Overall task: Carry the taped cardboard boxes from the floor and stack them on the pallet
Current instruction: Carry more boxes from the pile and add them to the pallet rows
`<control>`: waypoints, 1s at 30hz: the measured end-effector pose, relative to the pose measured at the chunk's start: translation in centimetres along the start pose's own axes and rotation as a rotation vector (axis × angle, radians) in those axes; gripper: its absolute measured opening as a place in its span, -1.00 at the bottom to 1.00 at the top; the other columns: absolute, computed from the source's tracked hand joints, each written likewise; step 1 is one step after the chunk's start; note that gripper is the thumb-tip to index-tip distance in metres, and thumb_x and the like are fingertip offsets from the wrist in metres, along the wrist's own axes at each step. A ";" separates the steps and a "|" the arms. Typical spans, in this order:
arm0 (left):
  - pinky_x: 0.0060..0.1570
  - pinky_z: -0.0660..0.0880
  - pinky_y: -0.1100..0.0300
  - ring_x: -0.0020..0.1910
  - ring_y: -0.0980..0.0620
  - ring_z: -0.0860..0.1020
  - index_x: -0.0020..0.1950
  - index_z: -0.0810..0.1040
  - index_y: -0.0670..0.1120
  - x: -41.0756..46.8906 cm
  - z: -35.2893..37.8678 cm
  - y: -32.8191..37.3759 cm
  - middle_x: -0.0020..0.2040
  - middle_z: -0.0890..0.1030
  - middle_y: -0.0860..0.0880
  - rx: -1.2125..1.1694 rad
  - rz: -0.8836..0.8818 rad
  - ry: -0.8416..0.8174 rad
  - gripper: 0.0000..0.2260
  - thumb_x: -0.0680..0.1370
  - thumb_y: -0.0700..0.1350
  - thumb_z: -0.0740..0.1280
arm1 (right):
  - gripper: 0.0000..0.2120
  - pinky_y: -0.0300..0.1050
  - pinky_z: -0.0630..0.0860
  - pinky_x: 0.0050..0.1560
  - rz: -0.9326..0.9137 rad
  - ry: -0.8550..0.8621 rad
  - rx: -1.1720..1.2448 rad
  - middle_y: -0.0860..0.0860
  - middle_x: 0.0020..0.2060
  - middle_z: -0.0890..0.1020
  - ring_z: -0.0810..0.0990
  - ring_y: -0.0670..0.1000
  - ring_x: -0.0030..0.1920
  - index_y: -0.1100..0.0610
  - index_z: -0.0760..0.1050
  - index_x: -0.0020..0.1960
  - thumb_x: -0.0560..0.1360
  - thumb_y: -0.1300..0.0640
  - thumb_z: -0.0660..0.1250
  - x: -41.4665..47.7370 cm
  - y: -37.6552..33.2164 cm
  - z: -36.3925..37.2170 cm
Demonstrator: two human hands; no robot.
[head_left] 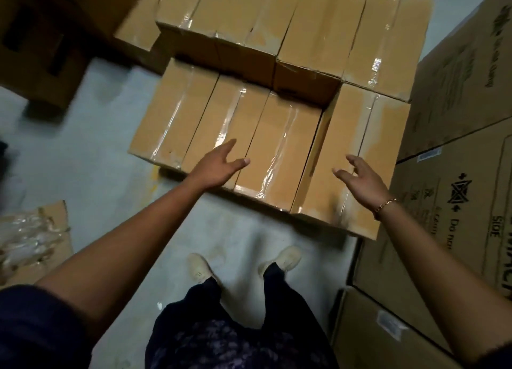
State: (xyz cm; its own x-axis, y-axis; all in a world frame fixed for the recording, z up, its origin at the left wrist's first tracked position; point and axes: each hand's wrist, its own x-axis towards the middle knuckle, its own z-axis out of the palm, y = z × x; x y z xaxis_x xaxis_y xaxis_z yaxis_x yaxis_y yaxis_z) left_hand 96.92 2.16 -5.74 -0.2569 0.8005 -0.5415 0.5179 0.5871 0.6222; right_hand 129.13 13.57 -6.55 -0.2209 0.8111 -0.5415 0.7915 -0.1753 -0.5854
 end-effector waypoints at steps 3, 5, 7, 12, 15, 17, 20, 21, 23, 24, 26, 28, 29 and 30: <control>0.50 0.24 -0.03 0.57 -0.08 0.25 0.65 0.18 0.03 -3.4 -5.3 -3.6 0.62 0.25 -0.04 -0.043 -0.017 0.075 -0.31 0.60 0.21 0.33 | -0.36 0.09 0.27 0.46 -0.097 0.002 -0.082 0.03 0.57 0.26 0.27 0.11 0.54 0.01 0.21 0.59 0.61 -0.18 0.27 -1.9 -5.8 2.9; 0.47 0.23 0.01 0.57 -0.08 0.25 0.65 0.18 0.04 -5.8 -8.8 -6.5 0.62 0.25 -0.03 -0.067 -0.025 0.119 -0.32 0.60 0.20 0.33 | -0.36 0.08 0.26 0.46 -0.132 0.003 -0.123 0.03 0.58 0.24 0.26 0.12 0.54 0.01 0.20 0.60 0.61 -0.18 0.27 -3.0 -9.7 5.5; 0.43 0.22 0.09 0.58 -0.06 0.24 0.65 0.18 0.02 -8.2 -12.7 -9.4 0.62 0.24 -0.03 -0.083 -0.013 0.162 -0.33 0.61 0.18 0.33 | -0.34 0.13 0.30 0.46 -0.160 -0.002 -0.141 0.02 0.58 0.24 0.26 0.13 0.54 -0.02 0.19 0.59 0.59 -0.24 0.26 -4.3 -13.7 8.2; 0.48 0.19 0.05 0.58 -0.06 0.22 0.65 0.18 0.03 -14.0 -22.9 -17.4 0.62 0.25 -0.03 -0.015 -0.008 0.288 -0.33 0.61 0.20 0.31 | -0.34 0.10 0.25 0.46 -0.269 -0.013 -0.176 0.01 0.59 0.23 0.24 0.11 0.55 -0.01 0.18 0.60 0.59 -0.22 0.26 -7.2 -24.0 16.1; 0.50 0.20 -0.03 0.59 -0.08 0.21 0.65 0.18 0.05 -16.7 -28.5 -21.6 0.63 0.24 -0.03 -0.022 -0.044 0.375 -0.33 0.61 0.23 0.30 | -0.34 0.08 0.22 0.48 -0.338 -0.058 -0.206 0.02 0.59 0.21 0.21 0.09 0.56 0.00 0.16 0.60 0.60 -0.21 0.26 -8.4 -30.1 20.6; 0.49 0.22 -0.03 0.58 -0.08 0.22 0.64 0.19 0.05 -17.8 -31.8 -23.9 0.62 0.24 -0.03 -0.045 -0.061 0.428 -0.33 0.61 0.24 0.29 | -0.33 0.07 0.23 0.47 -0.381 -0.078 -0.223 0.02 0.60 0.20 0.21 0.09 0.56 -0.01 0.16 0.60 0.60 -0.21 0.27 -8.5 -33.9 23.1; 0.48 0.24 -0.03 0.58 -0.07 0.23 0.64 0.19 0.07 -18.2 -36.2 -27.0 0.63 0.23 -0.01 -0.075 -0.074 0.486 -0.34 0.61 0.25 0.29 | -0.32 0.08 0.25 0.47 -0.450 -0.108 -0.258 0.02 0.60 0.19 0.22 0.10 0.56 -0.01 0.14 0.61 0.60 -0.21 0.27 -7.7 -39.5 26.3; 0.48 0.24 -0.02 0.58 -0.07 0.23 0.64 0.19 0.08 -18.0 -37.6 -27.8 0.63 0.23 -0.01 -0.085 -0.076 0.501 -0.35 0.61 0.25 0.29 | -0.32 0.08 0.24 0.47 -0.467 -0.118 -0.263 0.02 0.60 0.19 0.22 0.10 0.56 -0.02 0.14 0.61 0.60 -0.21 0.27 -7.2 -41.3 27.3; 0.47 0.25 -0.03 0.58 -0.07 0.24 0.64 0.19 0.08 -17.0 -40.4 -29.4 0.62 0.24 -0.01 -0.101 -0.074 0.526 -0.35 0.61 0.24 0.29 | -0.32 0.08 0.23 0.48 -0.492 -0.133 -0.267 0.02 0.60 0.20 0.21 0.10 0.56 -0.02 0.14 0.61 0.59 -0.22 0.27 -5.6 -44.8 29.1; 0.46 0.25 -0.03 0.57 -0.08 0.24 0.64 0.20 0.09 -16.3 -41.9 -30.1 0.62 0.24 -0.01 -0.103 -0.075 0.534 -0.35 0.61 0.24 0.29 | -0.32 0.07 0.23 0.48 -0.508 -0.135 -0.270 0.02 0.60 0.21 0.22 0.09 0.56 -0.02 0.15 0.61 0.59 -0.22 0.27 -4.7 -46.5 30.0; 0.47 0.25 -0.03 0.58 -0.08 0.23 0.64 0.20 0.08 -14.4 -45.0 -31.3 0.63 0.23 -0.02 -0.098 -0.085 0.542 -0.36 0.61 0.24 0.28 | -0.32 0.06 0.26 0.46 -0.530 -0.137 -0.275 0.01 0.59 0.23 0.24 0.08 0.55 -0.02 0.17 0.60 0.58 -0.22 0.28 -2.5 -49.9 31.7; 0.47 0.25 -0.06 0.58 -0.09 0.23 0.63 0.20 0.08 -11.9 -48.2 -32.4 0.63 0.23 -0.02 -0.096 -0.088 0.550 -0.36 0.61 0.24 0.28 | -0.33 0.09 0.27 0.46 -0.547 -0.147 -0.273 0.00 0.58 0.24 0.25 0.08 0.55 -0.02 0.18 0.60 0.58 -0.23 0.28 0.1 -53.1 33.5; 0.47 0.26 -0.07 0.57 -0.09 0.25 0.63 0.20 0.09 -11.0 -49.2 -32.8 0.63 0.23 -0.02 -0.099 -0.089 0.554 -0.36 0.61 0.24 0.28 | -0.32 0.11 0.28 0.47 -0.554 -0.149 -0.273 0.00 0.58 0.24 0.25 0.07 0.55 -0.02 0.18 0.60 0.58 -0.23 0.28 1.1 -54.2 34.1; 0.47 0.27 -0.07 0.56 -0.09 0.26 0.63 0.20 0.10 -9.8 -50.8 -33.4 0.62 0.24 -0.02 -0.111 -0.096 0.558 -0.36 0.60 0.25 0.28 | -0.32 0.12 0.28 0.49 -0.557 -0.156 -0.276 -0.01 0.58 0.25 0.25 0.07 0.55 -0.03 0.18 0.60 0.58 -0.24 0.28 2.5 -55.9 35.0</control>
State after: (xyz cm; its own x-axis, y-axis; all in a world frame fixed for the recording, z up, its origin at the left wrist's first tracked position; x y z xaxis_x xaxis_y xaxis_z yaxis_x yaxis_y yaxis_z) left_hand 40.70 -19.15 7.50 -0.7057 0.6675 -0.2374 0.3898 0.6456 0.6567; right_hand 64.39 5.86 3.75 -0.7053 0.6448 -0.2948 0.6472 0.4157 -0.6390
